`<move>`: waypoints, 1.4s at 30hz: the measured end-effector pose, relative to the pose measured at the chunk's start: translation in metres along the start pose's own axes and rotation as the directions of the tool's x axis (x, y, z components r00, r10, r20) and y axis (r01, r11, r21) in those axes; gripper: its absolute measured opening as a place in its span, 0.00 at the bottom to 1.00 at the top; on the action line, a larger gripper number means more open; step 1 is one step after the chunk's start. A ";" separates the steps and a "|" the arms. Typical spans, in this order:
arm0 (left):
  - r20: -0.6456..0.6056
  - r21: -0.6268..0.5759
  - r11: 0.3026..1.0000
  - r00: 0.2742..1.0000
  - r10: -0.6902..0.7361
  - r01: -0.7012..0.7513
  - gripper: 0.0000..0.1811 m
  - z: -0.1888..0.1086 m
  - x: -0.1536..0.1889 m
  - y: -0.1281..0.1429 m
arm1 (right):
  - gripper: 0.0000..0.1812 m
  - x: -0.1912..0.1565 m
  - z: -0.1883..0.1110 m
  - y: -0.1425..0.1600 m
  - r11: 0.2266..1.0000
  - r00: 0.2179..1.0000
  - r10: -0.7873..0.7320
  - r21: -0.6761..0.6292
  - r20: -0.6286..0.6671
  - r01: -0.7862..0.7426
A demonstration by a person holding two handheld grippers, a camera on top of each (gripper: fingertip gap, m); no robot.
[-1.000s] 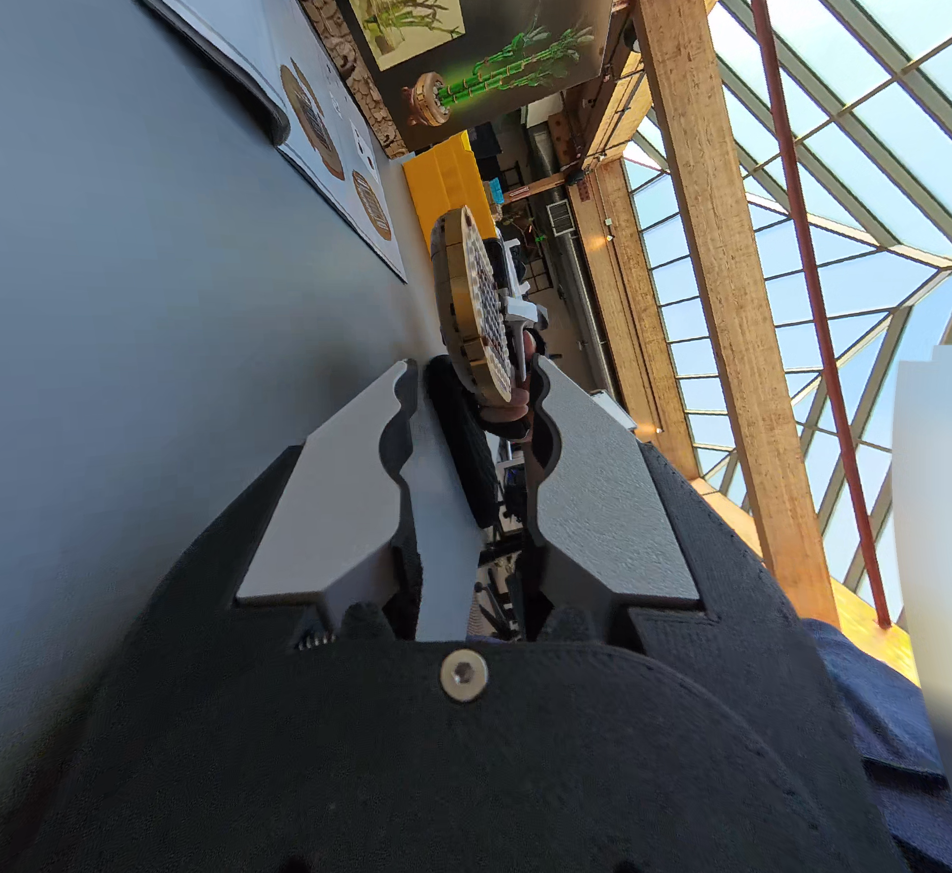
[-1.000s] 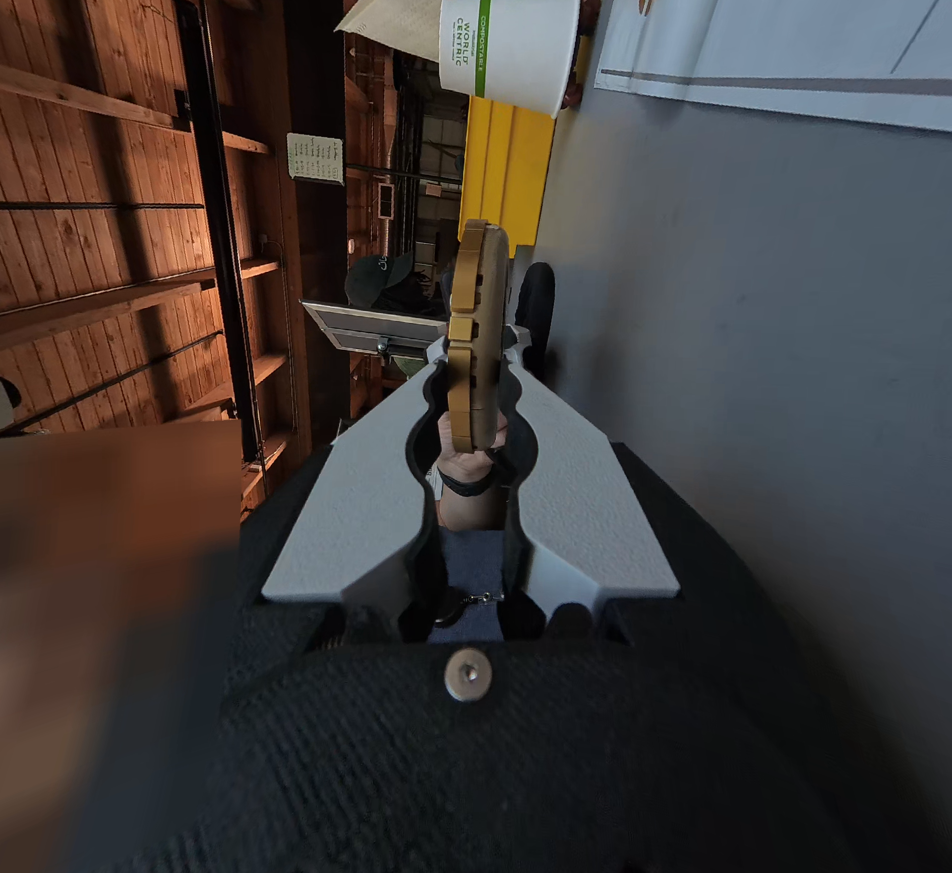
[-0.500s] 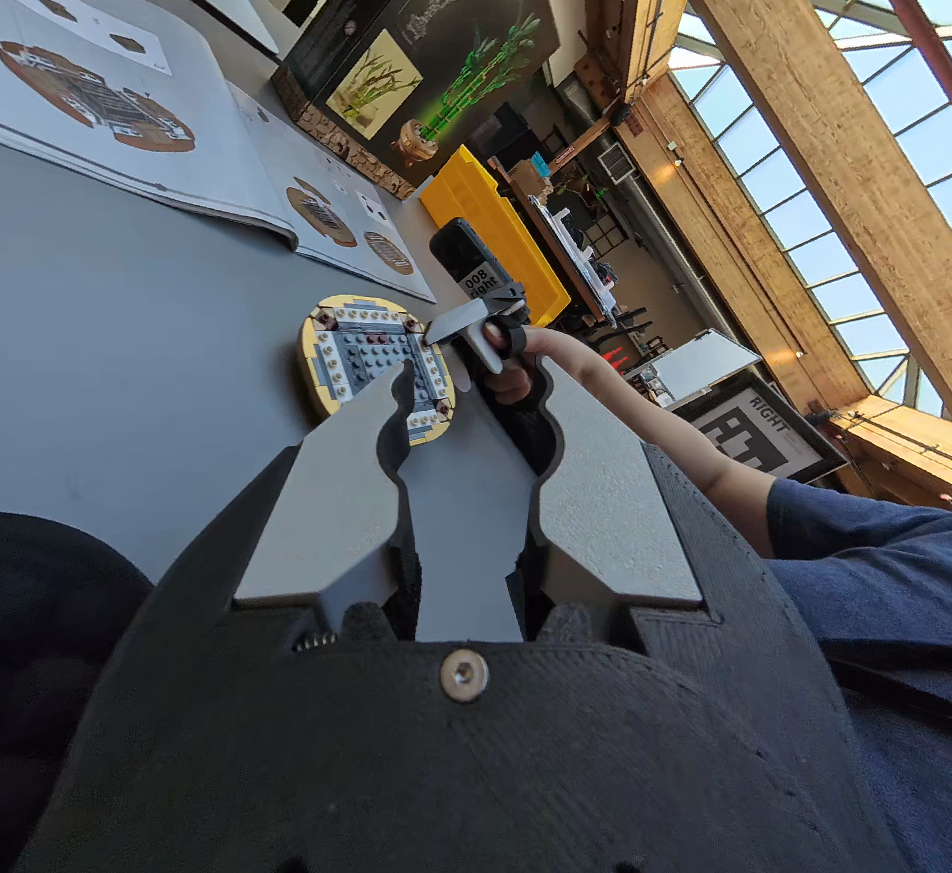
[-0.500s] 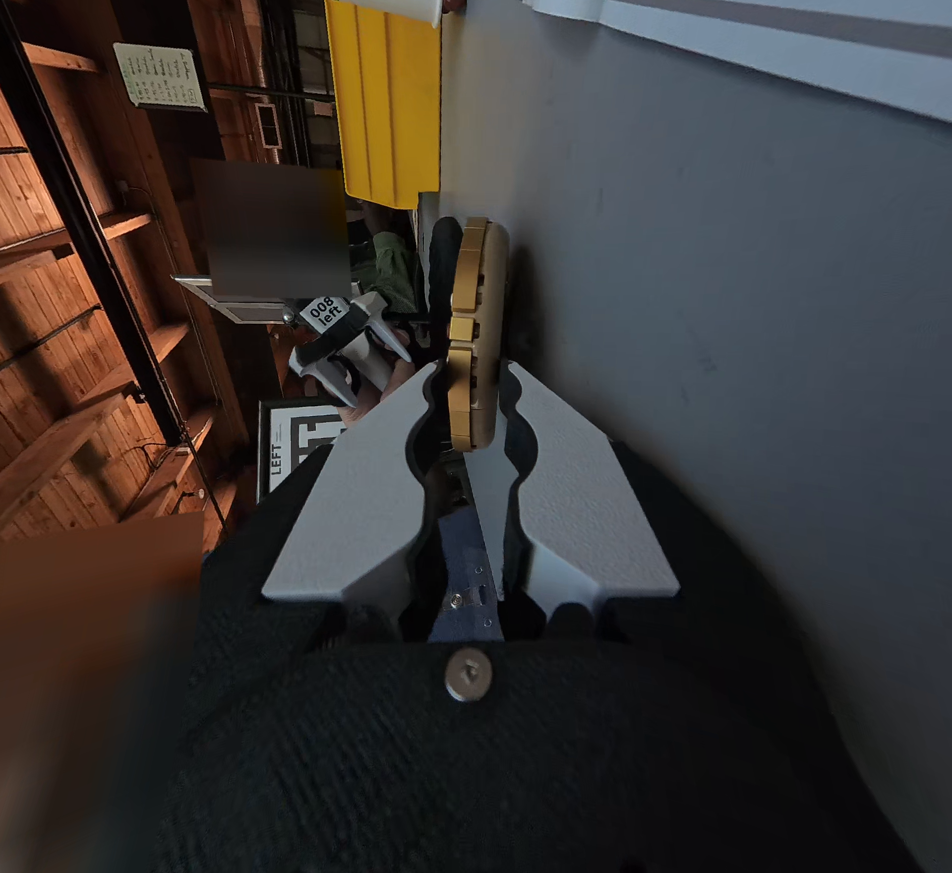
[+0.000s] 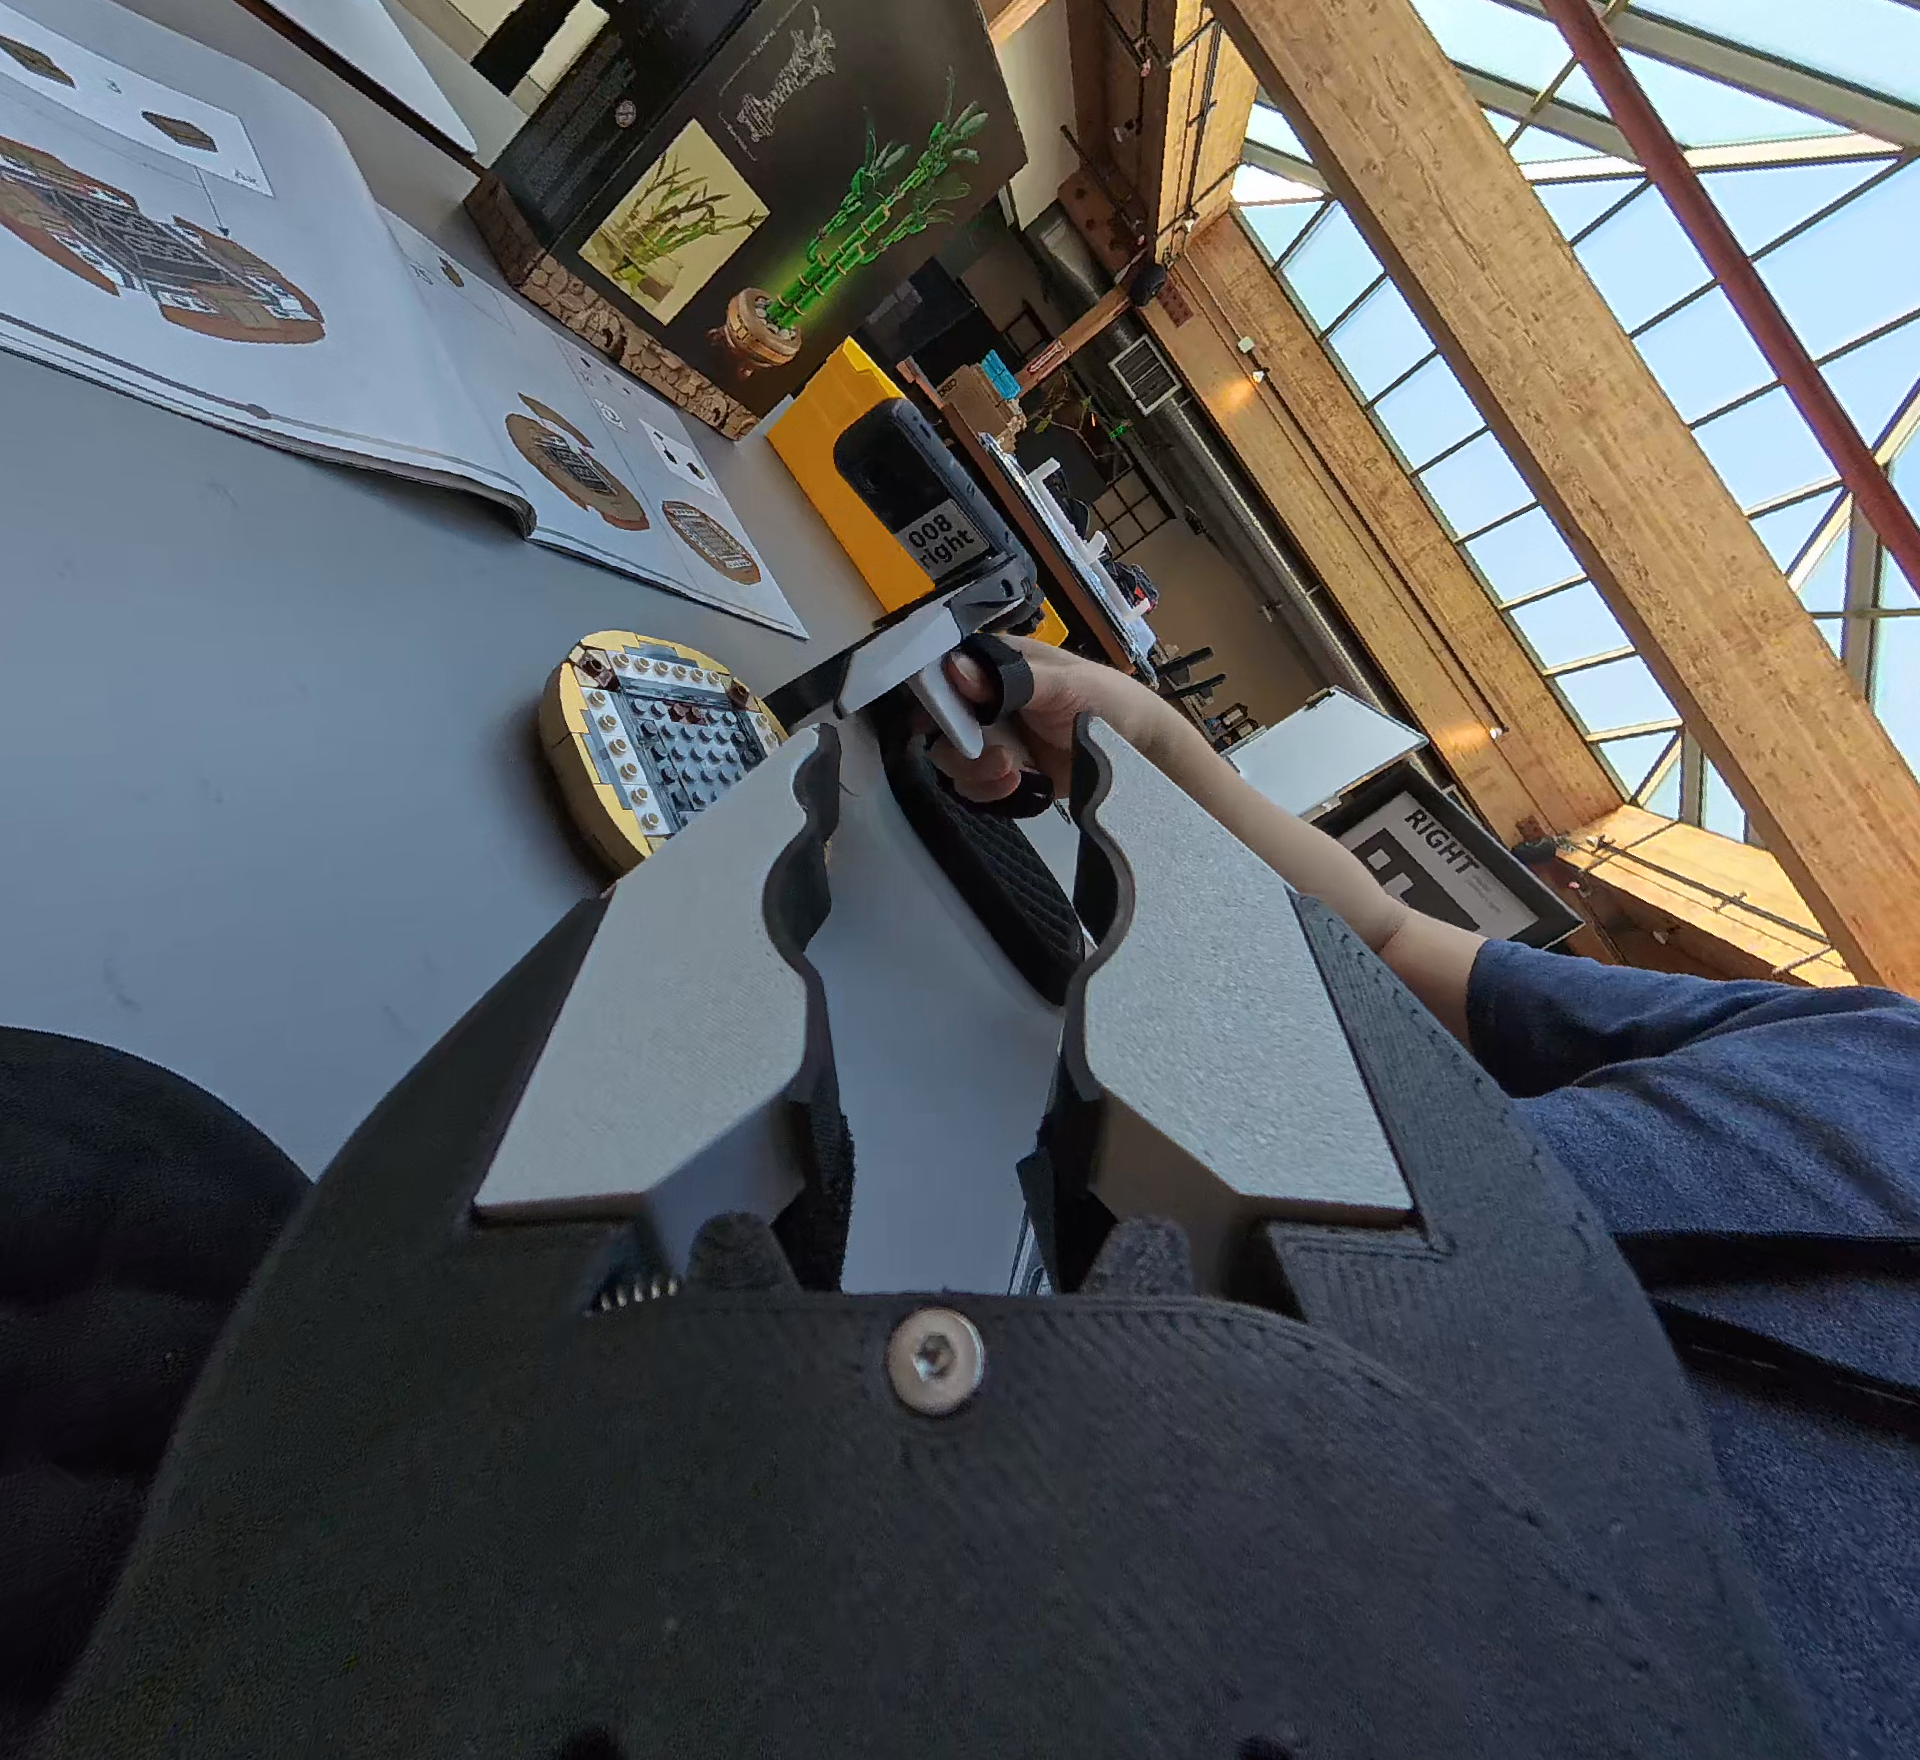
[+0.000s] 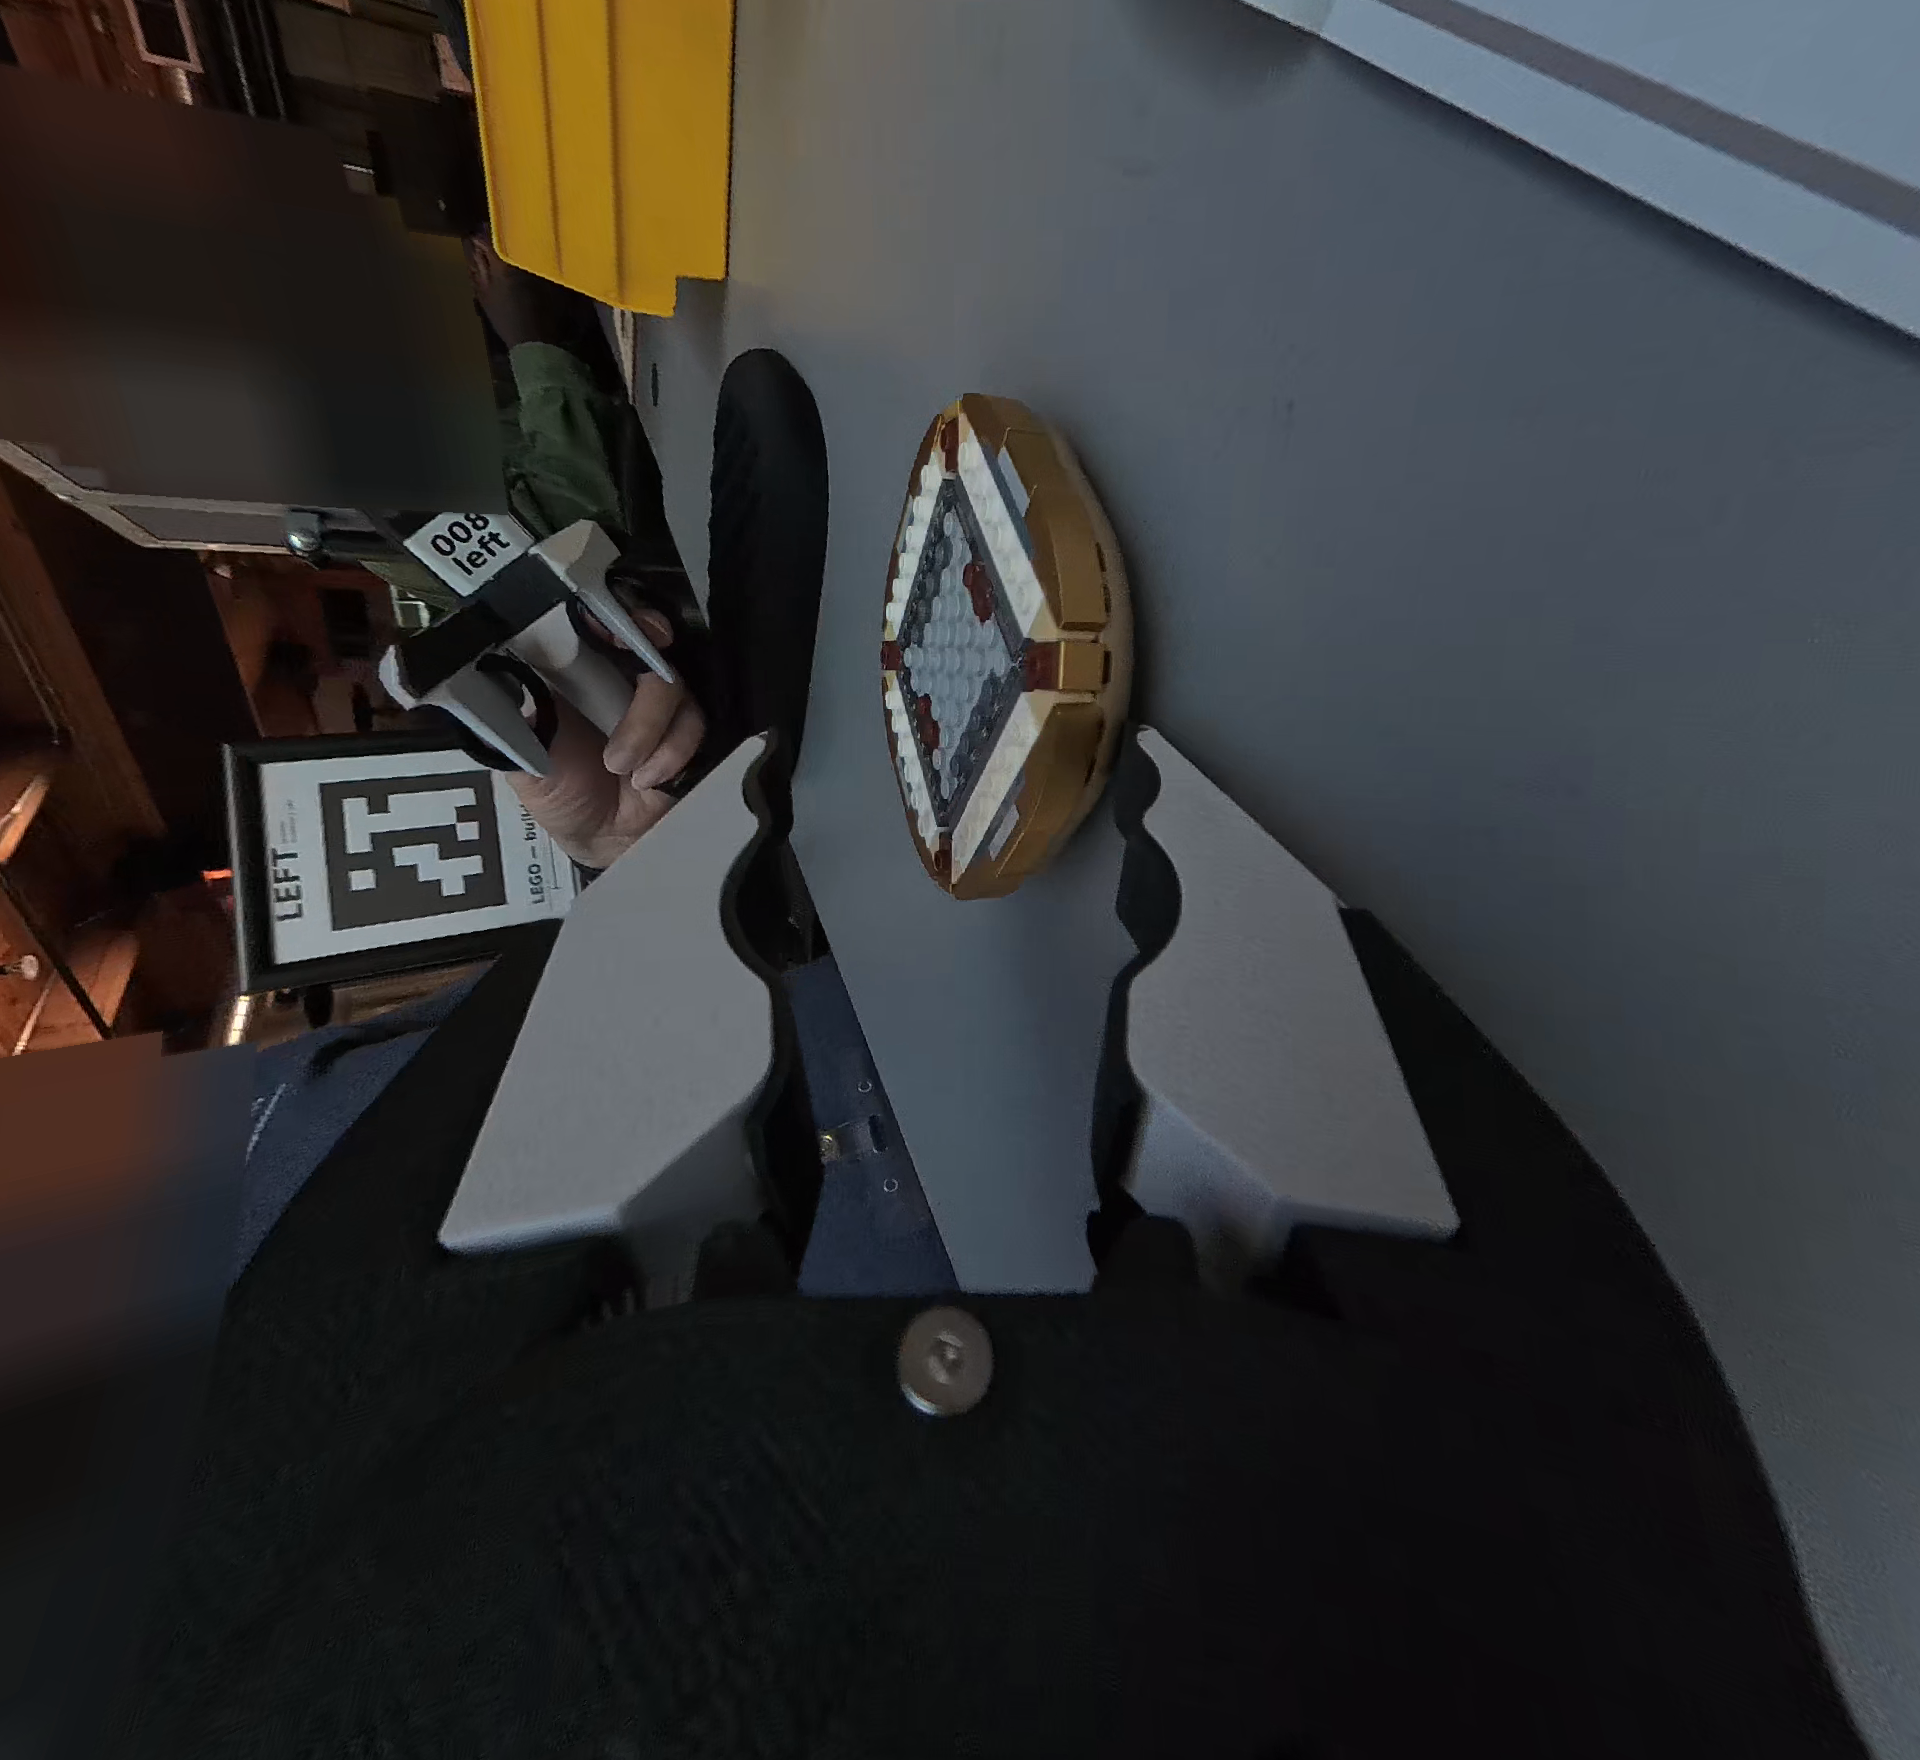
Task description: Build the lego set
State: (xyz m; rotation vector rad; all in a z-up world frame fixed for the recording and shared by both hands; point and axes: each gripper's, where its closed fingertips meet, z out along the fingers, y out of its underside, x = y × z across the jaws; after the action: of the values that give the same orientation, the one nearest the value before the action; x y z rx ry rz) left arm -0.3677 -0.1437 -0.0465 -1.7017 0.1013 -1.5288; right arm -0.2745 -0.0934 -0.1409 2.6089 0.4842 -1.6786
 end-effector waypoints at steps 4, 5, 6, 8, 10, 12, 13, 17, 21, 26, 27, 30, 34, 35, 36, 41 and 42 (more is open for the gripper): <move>-0.005 -0.016 1.000 1.000 0.000 0.000 0.24 -0.001 0.003 0.002 | 0.42 0.004 -0.004 -0.002 0.988 0.975 -0.152 -0.043 -0.164 0.147; -0.007 -0.014 1.000 1.000 0.001 -0.001 0.24 -0.002 0.004 0.002 | 0.45 0.004 -0.004 -0.002 0.981 0.961 -0.191 -0.058 -0.202 0.183; -0.010 -0.011 1.000 1.000 0.001 -0.001 0.24 -0.002 0.005 0.002 | 0.46 0.005 -0.004 -0.002 0.972 0.941 -0.235 -0.081 -0.244 0.221; -0.012 -0.006 1.000 1.000 0.000 0.000 0.24 -0.004 0.006 0.001 | 0.49 0.010 -0.007 -0.001 0.947 0.888 -0.321 -0.125 -0.330 0.296; -0.010 -0.004 1.000 1.000 0.001 -0.001 0.23 -0.007 0.007 0.000 | 0.54 0.014 -0.014 -0.004 0.923 0.831 -0.383 -0.149 -0.404 0.354; 0.002 -0.001 1.000 1.000 0.009 -0.009 0.24 -0.011 0.007 -0.001 | 0.53 0.008 -0.030 -0.004 0.908 0.784 -0.414 -0.148 -0.462 0.392; 0.015 0.000 1.000 1.000 0.015 -0.015 0.24 -0.013 0.006 -0.001 | 0.51 0.005 -0.045 -0.002 0.901 0.750 -0.426 -0.167 -0.506 0.399; 0.094 -0.022 0.999 0.995 0.042 -0.040 0.23 -0.023 -0.003 -0.003 | 0.49 -0.006 -0.169 0.011 0.876 0.261 -0.469 -0.408 -0.844 0.256; 0.145 -0.058 0.997 0.988 0.048 -0.040 0.23 -0.022 -0.012 -0.008 | 0.42 -0.071 -0.245 0.050 0.855 -0.037 -0.518 -0.515 -0.855 -0.056; 0.178 -0.101 0.991 0.978 0.106 -0.089 0.23 -0.005 -0.006 -0.019 | 0.27 -0.117 -0.267 0.090 0.647 -0.140 -0.744 -0.653 -0.653 -0.394; 0.181 -0.107 0.989 0.976 0.124 -0.105 0.23 0.000 -0.003 -0.021 | 0.25 -0.123 -0.271 0.095 0.607 -0.147 -0.775 -0.659 -0.615 -0.443; 0.177 -0.117 0.985 0.974 0.144 -0.124 0.23 0.011 0.003 -0.023 | 0.25 -0.134 -0.283 0.100 0.558 -0.210 -0.817 -0.643 -0.537 -0.525; 0.175 -0.144 0.983 0.975 0.139 -0.115 0.23 0.025 0.002 -0.018 | 0.27 -0.127 -0.294 0.121 0.459 -0.132 -0.862 -0.641 -0.490 -0.616; 0.176 -0.156 0.981 0.974 0.140 -0.113 0.23 0.028 0.002 -0.017 | 0.27 -0.126 -0.297 0.125 0.440 -0.116 -0.869 -0.644 -0.482 -0.626; 0.179 -0.165 0.980 0.974 0.141 -0.112 0.24 0.031 0.001 -0.015 | 0.27 -0.124 -0.297 0.129 0.428 -0.096 -0.871 -0.649 -0.482 -0.629; 0.221 -0.218 0.966 0.957 0.187 -0.138 0.24 0.044 -0.009 -0.009 | 0.27 -0.117 -0.309 0.138 0.392 -0.056 -0.874 -0.634 -0.482 -0.667; 0.227 -0.229 0.962 0.953 0.199 -0.147 0.24 0.048 -0.011 -0.008 | 0.27 -0.114 -0.311 0.137 0.393 -0.063 -0.875 -0.629 -0.480 -0.671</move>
State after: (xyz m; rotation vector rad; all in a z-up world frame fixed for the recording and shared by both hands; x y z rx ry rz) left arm -0.3331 -0.1082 -0.0461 -1.9817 0.2830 -1.1986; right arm -0.0069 -0.2009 0.0715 1.9318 1.2208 1.2210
